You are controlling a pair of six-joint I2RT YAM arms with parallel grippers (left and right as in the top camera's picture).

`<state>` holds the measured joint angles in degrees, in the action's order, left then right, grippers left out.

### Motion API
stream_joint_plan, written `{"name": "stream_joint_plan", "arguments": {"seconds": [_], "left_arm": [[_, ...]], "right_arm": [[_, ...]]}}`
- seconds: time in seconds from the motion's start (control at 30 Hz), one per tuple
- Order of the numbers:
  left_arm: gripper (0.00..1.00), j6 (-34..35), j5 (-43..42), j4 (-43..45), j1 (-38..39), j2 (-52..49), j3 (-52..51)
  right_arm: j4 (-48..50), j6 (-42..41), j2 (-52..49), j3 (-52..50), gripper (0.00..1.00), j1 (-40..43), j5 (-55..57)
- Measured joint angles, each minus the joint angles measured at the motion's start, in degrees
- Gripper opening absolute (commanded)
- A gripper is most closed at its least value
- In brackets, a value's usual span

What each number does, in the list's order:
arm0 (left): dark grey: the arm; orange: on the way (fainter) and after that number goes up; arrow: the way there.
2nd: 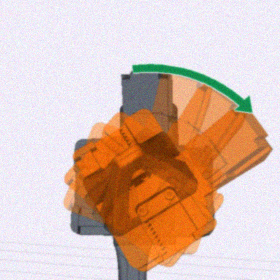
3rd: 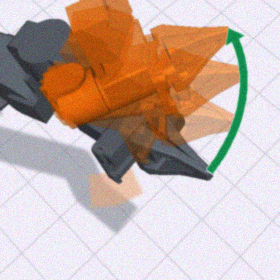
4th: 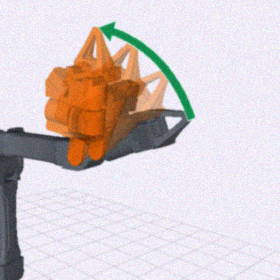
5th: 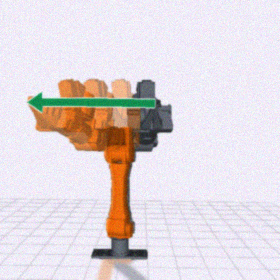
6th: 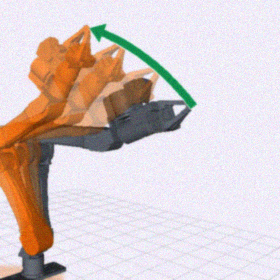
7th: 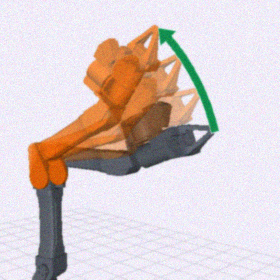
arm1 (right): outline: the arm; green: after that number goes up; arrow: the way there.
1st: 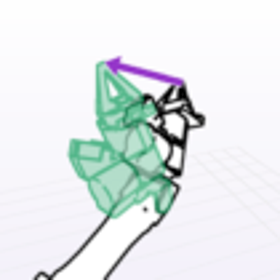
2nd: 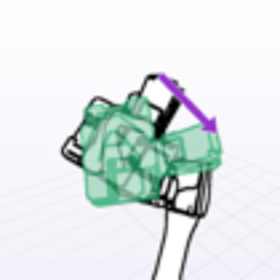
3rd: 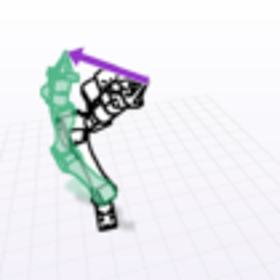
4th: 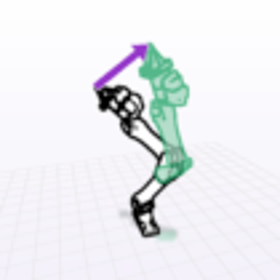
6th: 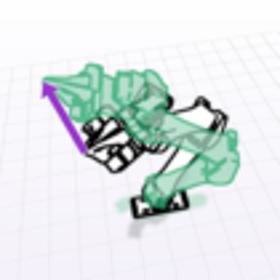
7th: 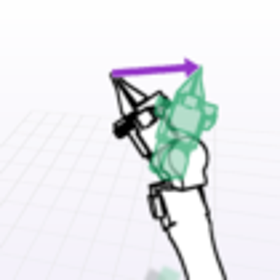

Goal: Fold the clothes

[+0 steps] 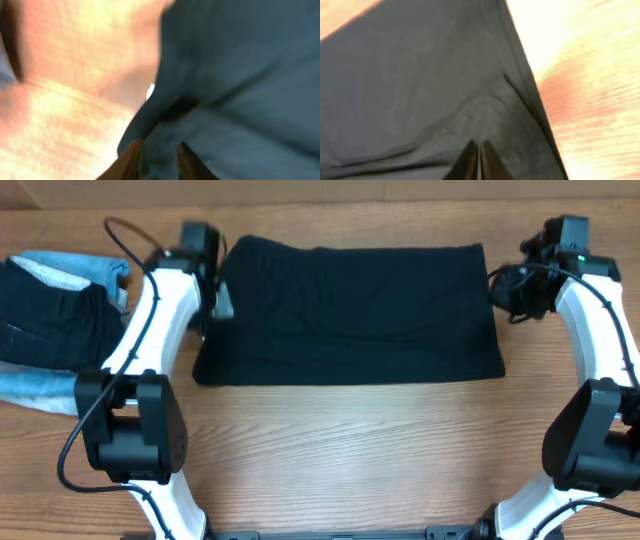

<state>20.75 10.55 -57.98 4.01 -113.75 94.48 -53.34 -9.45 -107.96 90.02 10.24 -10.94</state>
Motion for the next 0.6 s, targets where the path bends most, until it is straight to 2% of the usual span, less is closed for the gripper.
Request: {"name": "stream_joint_plan", "arguments": {"seconds": [0.13,0.2,0.3,0.43,0.5,0.53,0.6], "left_arm": [[0.42,-6.6,-11.1,9.2,0.0,0.3,3.9],[0.41,-8.8,-13.4,11.2,0.0,-0.4,4.0],[0.34,-10.8,-15.1,14.3,0.0,-5.5,4.3],[0.32,-12.5,-15.5,20.0,0.0,-15.0,4.3],[0.26,-13.4,-15.5,20.7,0.0,-16.5,4.3],[0.16,-13.6,-15.5,20.7,0.0,-16.7,4.3],[0.05,-14.2,-15.0,19.8,0.0,-16.7,4.4]], "right_arm": [[9.5,1.8,0.0,0.2,0.04,-3.1,-0.8],[10.6,3.2,0.0,0.2,0.04,-3.9,-0.8],[13.5,4.3,-1.2,0.2,0.04,-6.3,-0.4],[17.8,5.0,-10.9,0.2,0.04,-7.1,0.3],[18.1,5.0,-16.0,0.0,0.04,-7.1,0.6],[17.6,5.0,-17.3,-0.2,0.04,-7.1,0.7],[17.1,5.0,-18.1,-0.2,0.04,-7.1,0.8]]}}
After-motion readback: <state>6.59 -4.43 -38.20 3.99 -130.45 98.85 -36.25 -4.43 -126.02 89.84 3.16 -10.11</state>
